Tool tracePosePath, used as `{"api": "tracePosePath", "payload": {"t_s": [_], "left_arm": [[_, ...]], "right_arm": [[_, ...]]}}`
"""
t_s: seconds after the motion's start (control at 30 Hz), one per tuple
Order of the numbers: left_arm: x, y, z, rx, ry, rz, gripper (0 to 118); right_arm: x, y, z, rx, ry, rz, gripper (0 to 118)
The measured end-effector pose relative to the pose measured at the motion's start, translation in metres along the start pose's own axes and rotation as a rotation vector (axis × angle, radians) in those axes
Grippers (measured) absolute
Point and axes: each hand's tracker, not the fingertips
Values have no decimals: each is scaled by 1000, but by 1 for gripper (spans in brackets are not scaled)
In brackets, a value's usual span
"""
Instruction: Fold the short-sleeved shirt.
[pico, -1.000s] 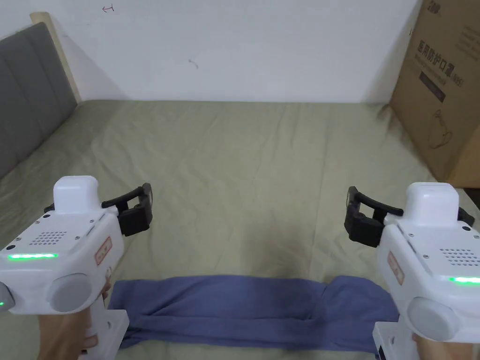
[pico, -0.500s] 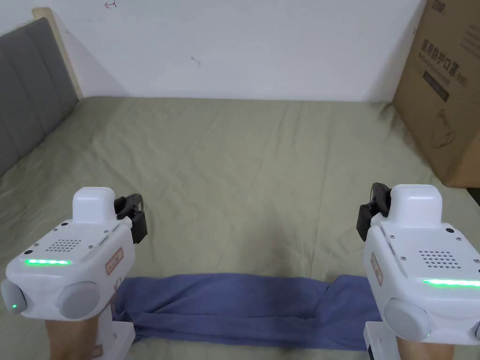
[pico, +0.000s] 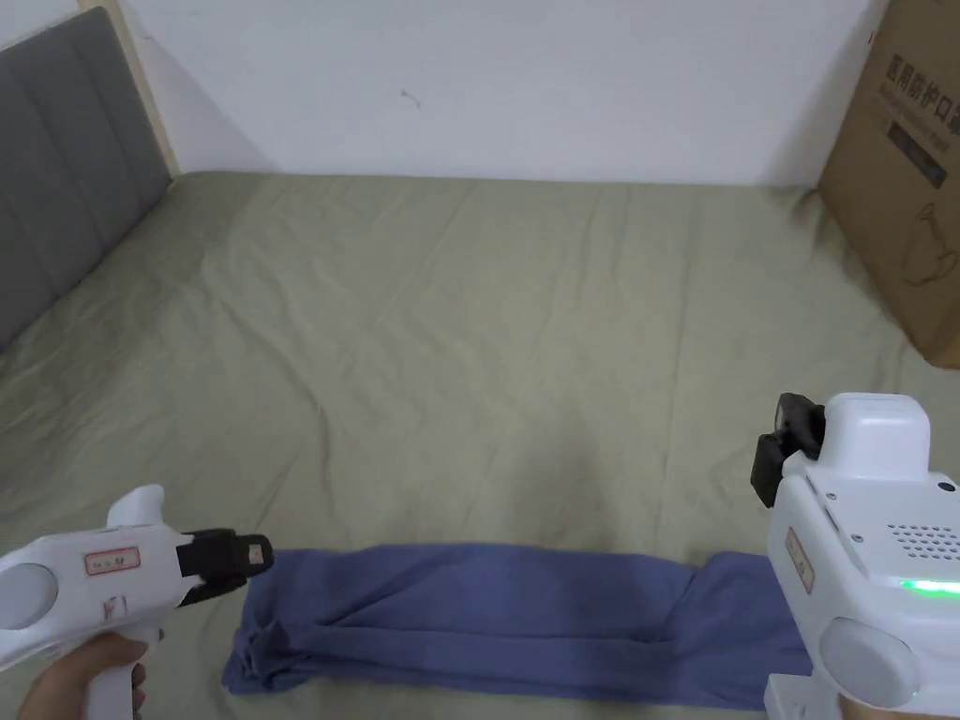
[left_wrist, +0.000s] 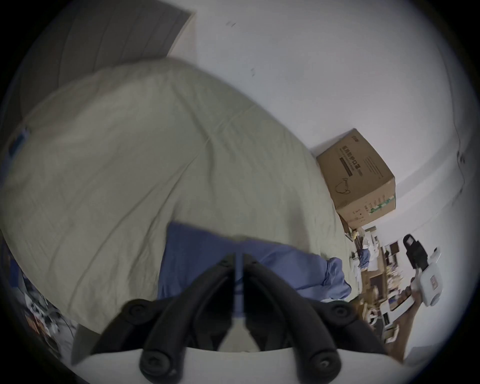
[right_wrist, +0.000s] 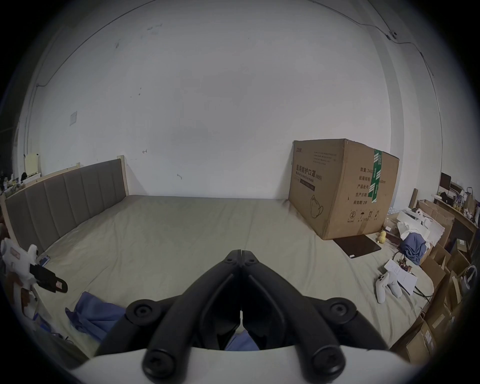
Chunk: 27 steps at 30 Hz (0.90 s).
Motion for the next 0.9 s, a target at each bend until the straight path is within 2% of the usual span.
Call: {"api": "tracePosePath", "payload": {"t_s": [0.07, 0.1, 0.13, 0.23, 0.27, 0.4, 0.47, 0.5, 0.53, 0.57, 0.67, 0.7, 0.77, 0.8, 0.9], "left_arm": [[-16, -3, -8, -41, 0, 87, 72], [-23, -6, -13, -67, -2, 130, 79], [-28, -8, -16, -56, 23, 129, 84], [-36, -12, -26, -63, 35, 131, 90], [-37, -16, -32, -118, 21, 170, 94], [-39, -17, -49, -140, 26, 153, 95], [-49, -17, -62, -154, 34, 148, 90], [-48, -18, -63, -151, 34, 140, 81], [-43, -19, -63, -141, 39, 113, 70], [-38, -19, -65, -134, 55, 82, 50], [-29, -28, -74, -172, 115, 16, 15], [-35, -27, -79, -166, 109, 19, 9], [-43, -25, -81, -153, 94, 36, 7], [-38, -23, -74, -103, 135, -14, 7], [-30, -16, -51, -28, 136, -65, 6]], "right_arm": [[-3, -3, -4, -17, 4, 3, 0], [-4, -4, -5, -24, 6, 5, 0], [-6, -6, -7, -31, 6, 8, 0], [-9, -10, -11, -50, 9, 16, 0], [-10, -11, -13, -58, 11, 17, 0], [-10, -13, -15, -74, 11, 25, 0], [-9, -14, -15, -76, 8, 28, 0], [-8, -13, -16, -77, 5, 29, 0], [-7, -13, -16, -77, 2, 31, 0], [-6, -13, -17, -80, -1, 33, 0], [1, -14, -19, -87, -7, 32, 0], [2, -14, -18, -88, -9, 29, 0], [6, -14, -17, -88, -16, 24, 0], [8, -14, -16, -87, -19, 22, 0], [11, -13, -15, -90, -17, 22, 0]]}}
